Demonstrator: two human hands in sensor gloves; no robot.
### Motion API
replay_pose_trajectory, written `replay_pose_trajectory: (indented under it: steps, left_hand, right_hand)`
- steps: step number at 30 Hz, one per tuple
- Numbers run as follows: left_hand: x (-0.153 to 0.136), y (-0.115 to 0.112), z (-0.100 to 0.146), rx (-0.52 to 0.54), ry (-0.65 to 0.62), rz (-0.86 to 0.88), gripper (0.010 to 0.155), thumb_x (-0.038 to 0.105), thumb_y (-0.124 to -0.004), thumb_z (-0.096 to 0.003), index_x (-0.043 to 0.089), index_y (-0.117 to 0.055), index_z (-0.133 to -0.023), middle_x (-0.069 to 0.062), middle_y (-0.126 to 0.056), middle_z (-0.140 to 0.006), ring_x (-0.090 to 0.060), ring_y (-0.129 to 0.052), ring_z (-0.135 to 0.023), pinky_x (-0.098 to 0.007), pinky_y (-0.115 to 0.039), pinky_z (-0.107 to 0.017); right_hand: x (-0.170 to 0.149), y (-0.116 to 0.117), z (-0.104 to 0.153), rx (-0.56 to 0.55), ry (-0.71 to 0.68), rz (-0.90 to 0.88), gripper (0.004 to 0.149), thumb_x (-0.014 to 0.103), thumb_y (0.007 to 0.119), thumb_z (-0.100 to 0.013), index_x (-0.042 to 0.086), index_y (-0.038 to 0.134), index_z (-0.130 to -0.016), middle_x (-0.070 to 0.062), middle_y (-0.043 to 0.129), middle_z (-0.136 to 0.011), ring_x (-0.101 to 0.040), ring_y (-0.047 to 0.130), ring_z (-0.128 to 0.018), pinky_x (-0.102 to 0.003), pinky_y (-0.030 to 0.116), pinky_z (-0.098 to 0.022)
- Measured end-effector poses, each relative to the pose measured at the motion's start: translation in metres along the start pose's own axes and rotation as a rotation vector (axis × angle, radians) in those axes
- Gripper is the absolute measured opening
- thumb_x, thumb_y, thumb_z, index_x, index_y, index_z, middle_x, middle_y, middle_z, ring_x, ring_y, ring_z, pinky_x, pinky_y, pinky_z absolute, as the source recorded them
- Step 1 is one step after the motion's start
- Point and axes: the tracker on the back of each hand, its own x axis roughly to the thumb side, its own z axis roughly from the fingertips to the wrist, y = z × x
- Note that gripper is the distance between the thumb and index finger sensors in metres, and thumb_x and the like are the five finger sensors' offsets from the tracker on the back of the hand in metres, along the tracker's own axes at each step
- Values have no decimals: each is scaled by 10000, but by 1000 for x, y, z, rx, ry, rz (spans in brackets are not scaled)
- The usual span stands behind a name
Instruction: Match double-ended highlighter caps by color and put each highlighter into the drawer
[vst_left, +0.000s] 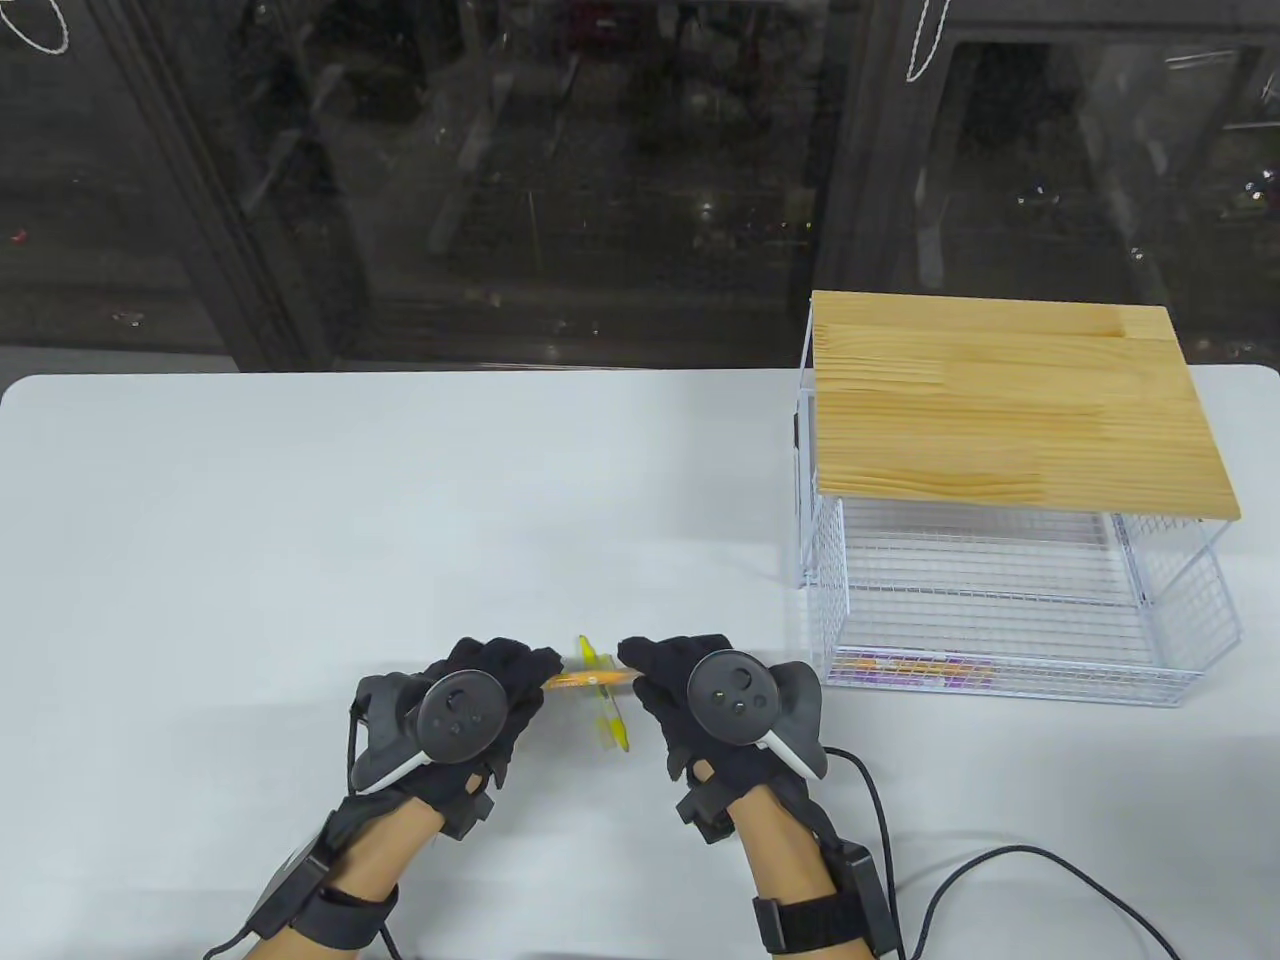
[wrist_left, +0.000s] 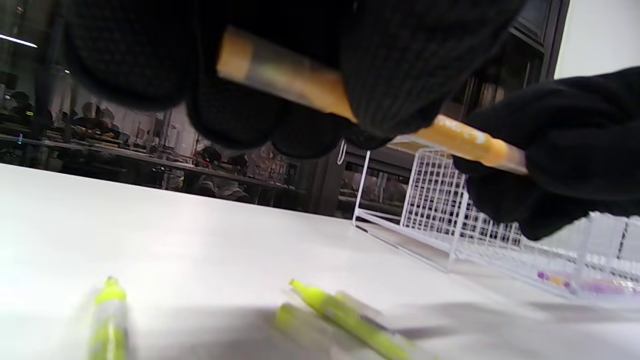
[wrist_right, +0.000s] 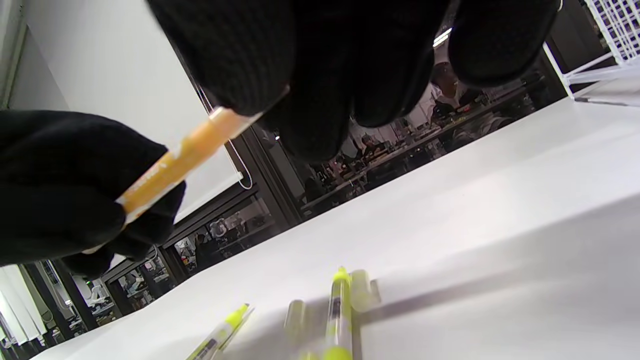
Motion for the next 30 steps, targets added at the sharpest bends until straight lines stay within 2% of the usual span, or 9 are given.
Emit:
replay_pose_trajectory:
  steps: [5,16,22,30]
  left_hand:
    - [0,-1,-1,-25,2,-1,465,340,-893,-367,326,-943,-829,12,-974,-832,-309,-968,-673,-462,-891,-411]
    - [13,-8,-2,-43,-43,13,469,350,-892,-366,294,-942,-829,3,-991,-813,-303,-995,-631,-455,-903,-397]
    - [10,-6,-1,-54,-22,45,489,376,-875,-371,306,-913,-854,0,-973,-844,-319,-980,-658,-490,-883,-413]
    - [-13,18,3,54,55,64,541,421,-869,-366,300,-875,-894,-16,-948,-879,-351,-956,-688,-523,-858,-418]
  right_hand:
    - [4,7,0,26,-13,66,459,386,882,-408,321,868,-862,-15,890,-894,-355,807,-822,-589,685,-593]
    - [24,15,4,-46,-88,247,453,455,903,-374,330,914,-808,9,940,-831,-344,842,-796,-590,691,-589]
    - [31,16,6,-61,-103,337,427,420,891,-363,347,936,-782,22,949,-804,-311,864,-759,-576,699,-588]
    - [29,1,4,-114,-104,398,433,368,872,-346,369,917,-777,53,946,-767,-255,889,-665,-558,702,-595]
